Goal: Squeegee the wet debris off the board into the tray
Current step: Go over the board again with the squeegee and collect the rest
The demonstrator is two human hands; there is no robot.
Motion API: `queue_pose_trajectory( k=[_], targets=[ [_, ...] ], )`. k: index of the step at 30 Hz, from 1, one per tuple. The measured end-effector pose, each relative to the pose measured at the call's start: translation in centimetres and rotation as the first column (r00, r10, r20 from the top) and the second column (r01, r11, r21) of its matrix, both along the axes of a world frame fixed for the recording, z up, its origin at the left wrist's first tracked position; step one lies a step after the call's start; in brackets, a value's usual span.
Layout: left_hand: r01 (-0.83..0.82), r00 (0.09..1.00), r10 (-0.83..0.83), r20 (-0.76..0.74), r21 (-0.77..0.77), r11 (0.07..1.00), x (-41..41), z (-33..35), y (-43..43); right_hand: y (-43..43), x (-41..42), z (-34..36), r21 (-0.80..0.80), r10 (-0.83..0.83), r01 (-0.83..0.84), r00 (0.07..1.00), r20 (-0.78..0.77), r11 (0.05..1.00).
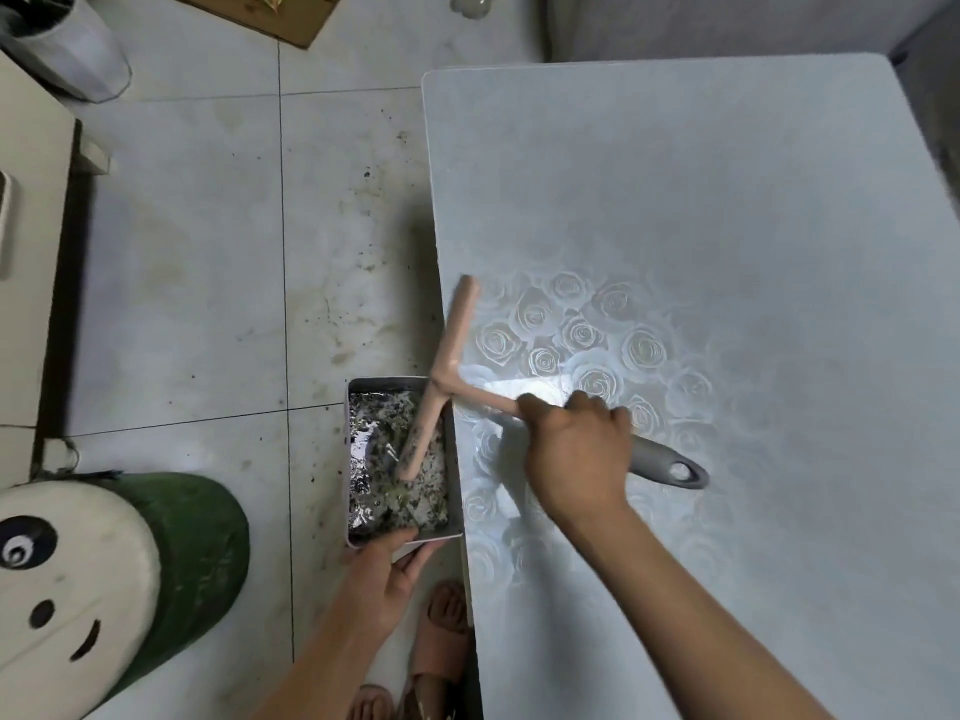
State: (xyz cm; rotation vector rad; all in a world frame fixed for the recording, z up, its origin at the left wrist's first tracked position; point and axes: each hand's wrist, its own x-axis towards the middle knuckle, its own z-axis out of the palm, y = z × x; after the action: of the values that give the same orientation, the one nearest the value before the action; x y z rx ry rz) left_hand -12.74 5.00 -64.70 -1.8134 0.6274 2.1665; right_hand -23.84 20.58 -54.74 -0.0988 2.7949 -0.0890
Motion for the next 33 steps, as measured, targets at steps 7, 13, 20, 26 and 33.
queue_pose_trajectory(
  k=[7, 13, 20, 26, 33],
  targets=[
    [-0.027, 1.0, 0.027, -0.009, 0.004, 1.0, -0.9, -0.6, -0.1, 2.4, -2.4, 1.4, 0.1, -0.066, 0.071, 0.997, -0.05, 0.992],
    [-0.023, 1.0, 0.023, -0.021, 0.001, 1.0, -1.4, -1.4, 0.2, -0.2, -1.4, 0.0, -0.102, -0.003, 0.01, 0.997, 0.072, 0.995],
    [0.178, 0.976, -0.183, -0.119, -0.048, 0.983, 1.0, -1.6, -0.7, 9.6, 7.4, 4.1, -0.222, -0.263, 0.299, 0.948, 0.176, 0.928],
    [0.024, 1.0, -0.023, -0.018, 0.054, 0.998, 1.6, -0.6, 0.2, 10.7, 13.7, 3.0, 0.01, -0.381, 0.389, 0.895, 0.23, 0.921],
    [0.003, 0.998, 0.0, -0.065, 0.047, 0.999, 3.2, 0.5, -0.3, -0.4, 8.3, 0.0, -0.093, -0.148, 0.149, 0.989, 0.026, 0.984]
  ],
)
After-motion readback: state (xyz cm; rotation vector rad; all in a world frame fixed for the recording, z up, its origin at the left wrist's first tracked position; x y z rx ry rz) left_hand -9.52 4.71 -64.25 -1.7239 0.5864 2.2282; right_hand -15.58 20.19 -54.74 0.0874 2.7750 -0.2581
